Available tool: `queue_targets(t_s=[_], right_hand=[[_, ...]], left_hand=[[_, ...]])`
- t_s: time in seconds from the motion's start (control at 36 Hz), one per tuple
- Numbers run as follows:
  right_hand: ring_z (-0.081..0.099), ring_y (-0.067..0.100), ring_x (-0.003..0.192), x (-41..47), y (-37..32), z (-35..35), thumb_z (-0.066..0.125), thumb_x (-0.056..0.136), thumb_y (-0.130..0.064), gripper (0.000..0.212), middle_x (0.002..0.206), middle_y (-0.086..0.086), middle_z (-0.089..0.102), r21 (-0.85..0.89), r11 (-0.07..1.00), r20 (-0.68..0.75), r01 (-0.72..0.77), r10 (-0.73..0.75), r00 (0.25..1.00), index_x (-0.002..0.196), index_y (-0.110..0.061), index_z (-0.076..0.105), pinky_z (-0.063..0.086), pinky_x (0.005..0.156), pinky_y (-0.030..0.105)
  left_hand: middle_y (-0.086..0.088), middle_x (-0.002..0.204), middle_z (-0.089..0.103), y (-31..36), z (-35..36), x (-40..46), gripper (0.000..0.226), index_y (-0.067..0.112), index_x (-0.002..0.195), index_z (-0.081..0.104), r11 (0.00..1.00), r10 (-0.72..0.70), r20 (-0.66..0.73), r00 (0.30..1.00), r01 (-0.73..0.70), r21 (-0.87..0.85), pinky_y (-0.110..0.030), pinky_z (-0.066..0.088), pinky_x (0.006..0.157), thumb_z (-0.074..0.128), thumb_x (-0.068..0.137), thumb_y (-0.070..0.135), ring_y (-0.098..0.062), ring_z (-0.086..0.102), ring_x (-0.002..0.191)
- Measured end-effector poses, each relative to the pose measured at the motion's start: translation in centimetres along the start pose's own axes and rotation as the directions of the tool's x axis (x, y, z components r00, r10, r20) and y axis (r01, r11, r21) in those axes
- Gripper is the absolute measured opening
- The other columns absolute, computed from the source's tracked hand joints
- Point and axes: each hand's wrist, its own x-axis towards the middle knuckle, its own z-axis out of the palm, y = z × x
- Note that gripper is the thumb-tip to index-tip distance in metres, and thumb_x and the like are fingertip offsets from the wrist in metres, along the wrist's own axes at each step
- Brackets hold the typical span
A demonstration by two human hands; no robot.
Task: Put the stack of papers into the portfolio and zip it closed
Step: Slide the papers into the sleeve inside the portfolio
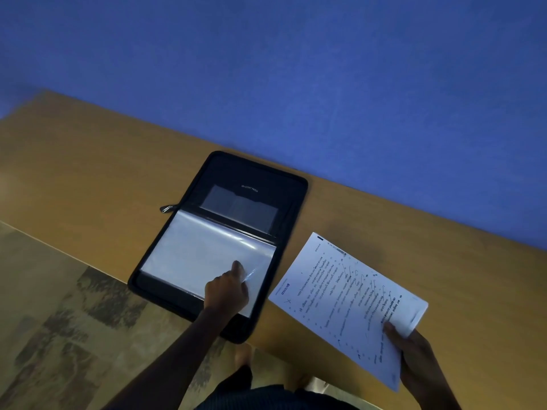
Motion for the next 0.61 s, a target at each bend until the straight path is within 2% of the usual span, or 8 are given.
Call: queue_targets(t_s=[0.08,0.14,0.25,0.31,0.42,0.5,0.61], right_hand=[[0.073,0.043,0.120,-0.5,0.1,0.3,0.075,0.093,-0.016,0.037,0.136,0.017,0.074,0.004,1.000,-0.012,0.005,-0.004,1.000,0.129,-0.015,0.074,0.055,0.098,0.073],[0.074,0.042,0.118,-0.8,0.1,0.5,0.075,0.092,-0.016,0.039,0.134,0.016,0.075,0.000,1.000,-0.015,0.013,-0.013,1.000,0.131,-0.014,0.072,0.058,0.096,0.071],[0.076,0.041,0.113,-1.1,0.3,0.6,0.076,0.091,-0.016,0.044,0.131,0.017,0.076,-0.001,1.000,-0.022,0.002,-0.002,1.000,0.134,-0.009,0.069,0.063,0.087,0.062],[0.076,0.042,0.112,-1.0,0.4,0.5,0.076,0.092,-0.016,0.043,0.131,0.018,0.076,-0.005,1.000,-0.010,-0.013,0.013,1.000,0.134,-0.008,0.069,0.063,0.086,0.060],[0.076,0.044,0.112,-0.7,0.4,0.6,0.076,0.093,-0.014,0.040,0.131,0.020,0.075,-0.021,0.998,0.036,-0.053,0.054,0.998,0.132,-0.008,0.070,0.063,0.085,0.059],[0.075,0.047,0.112,-0.3,0.3,0.6,0.078,0.090,-0.014,0.041,0.132,0.023,0.074,-0.014,0.997,0.068,-0.070,0.071,0.995,0.130,-0.006,0.072,0.064,0.084,0.059],[0.073,0.049,0.115,0.2,0.3,0.2,0.079,0.090,-0.012,0.036,0.134,0.025,0.073,-0.016,0.997,0.103,-0.079,0.080,0.991,0.126,-0.008,0.076,0.060,0.091,0.065]], left_hand=[[0.009,0.059,0.052,0.6,-0.6,-0.6,0.036,0.023,0.115,0.042,1.000,0.016,-0.023,1.000,-0.016,0.005,-0.020,0.030,0.044,0.063,0.086,0.024,-0.012,0.049,0.042],[0.011,0.051,0.041,0.9,-0.8,-0.8,0.037,0.022,0.118,0.044,0.999,0.034,-0.026,0.999,-0.033,0.036,-0.017,0.022,0.041,0.063,0.086,0.021,-0.005,0.034,0.036],[0.008,0.051,0.044,1.1,-1.0,-1.0,0.038,0.018,0.124,0.050,0.988,0.095,0.000,0.995,-0.094,0.126,-0.017,0.028,0.039,0.063,0.088,0.018,-0.005,0.035,0.036],[0.007,0.052,0.043,1.2,-1.1,-0.9,0.042,0.016,0.127,0.053,0.977,0.134,-0.001,0.991,-0.132,0.168,-0.017,0.024,0.041,0.065,0.086,0.015,-0.006,0.030,0.036],[0.004,0.065,0.051,1.0,-1.1,-0.8,0.052,0.023,0.142,0.045,0.931,0.187,0.076,0.979,-0.201,0.303,-0.024,0.033,0.048,0.053,0.091,0.014,-0.015,0.044,0.048],[0.003,0.065,0.044,1.5,-1.3,-0.8,0.043,0.021,0.128,0.056,0.907,0.186,0.115,0.976,-0.215,0.363,-0.025,0.030,0.049,0.054,0.088,0.007,-0.020,0.050,0.052],[-0.002,0.090,0.060,2.2,-1.2,-0.7,0.023,0.017,0.107,0.062,0.871,0.137,0.196,0.971,-0.212,0.443,-0.029,0.039,0.058,0.050,0.091,0.008,-0.023,0.067,0.075]])
